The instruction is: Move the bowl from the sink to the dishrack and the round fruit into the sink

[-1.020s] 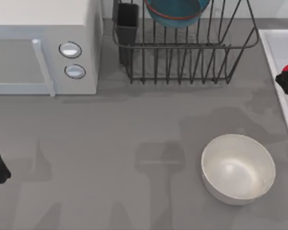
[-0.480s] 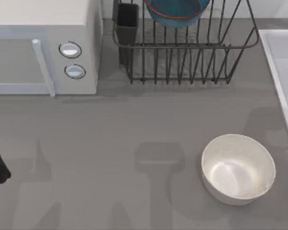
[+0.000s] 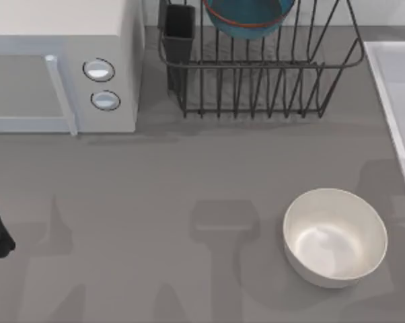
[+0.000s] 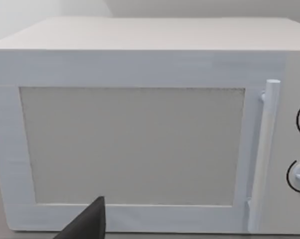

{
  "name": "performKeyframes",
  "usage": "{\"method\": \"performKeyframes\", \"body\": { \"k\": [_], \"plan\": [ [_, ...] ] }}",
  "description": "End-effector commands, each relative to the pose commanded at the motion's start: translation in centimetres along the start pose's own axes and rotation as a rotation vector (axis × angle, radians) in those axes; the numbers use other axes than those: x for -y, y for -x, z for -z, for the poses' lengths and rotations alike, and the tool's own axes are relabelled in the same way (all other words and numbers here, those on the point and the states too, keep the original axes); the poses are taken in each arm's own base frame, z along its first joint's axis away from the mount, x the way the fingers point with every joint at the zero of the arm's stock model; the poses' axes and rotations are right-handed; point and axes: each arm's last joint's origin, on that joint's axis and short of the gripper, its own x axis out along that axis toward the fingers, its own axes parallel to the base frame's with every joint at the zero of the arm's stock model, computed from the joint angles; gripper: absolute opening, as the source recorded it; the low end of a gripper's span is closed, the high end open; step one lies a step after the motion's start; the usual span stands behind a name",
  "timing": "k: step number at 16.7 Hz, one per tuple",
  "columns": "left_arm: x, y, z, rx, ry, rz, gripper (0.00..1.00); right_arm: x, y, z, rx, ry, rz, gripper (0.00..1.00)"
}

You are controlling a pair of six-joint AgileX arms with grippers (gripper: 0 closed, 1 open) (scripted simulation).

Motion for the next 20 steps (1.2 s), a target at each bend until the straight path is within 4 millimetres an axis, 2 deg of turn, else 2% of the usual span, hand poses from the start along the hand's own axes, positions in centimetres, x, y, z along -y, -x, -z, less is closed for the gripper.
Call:
{"method": "performKeyframes", "body": {
  "k": [3,5,10,15,17,20],
  "plan": [
    [0.0,0.0,0.0,0.0,0.0,0.0,1.0,0.0,-0.2,0.3,-0.004,-0.004,-0.002,0.0],
    [0.0,0.0,0.0,0.0,0.0,0.0,1.0,0.3,-0.6,1.5,-0.009,-0.007,-0.002,0.0],
    [0.0,0.0,0.0,0.0,0.0,0.0,1.0,0.9,-1.5,7.5,-0.006,-0.004,-0.007,0.0],
    [0.0,0.0,0.0,0.0,0.0,0.0,1.0,0.4,-0.7,13.0,0.014,0.008,-0.003,0.0],
    [0.0,0.0,0.0,0.0,0.0,0.0,1.0,0.1,-0.2,14.4,0.005,0.003,-0.001,0.0],
    [0.0,0.0,0.0,0.0,0.0,0.0,1.0,0.0,0.0,15.0,0.0,0.0,0.0,0.0]
  ]
}}
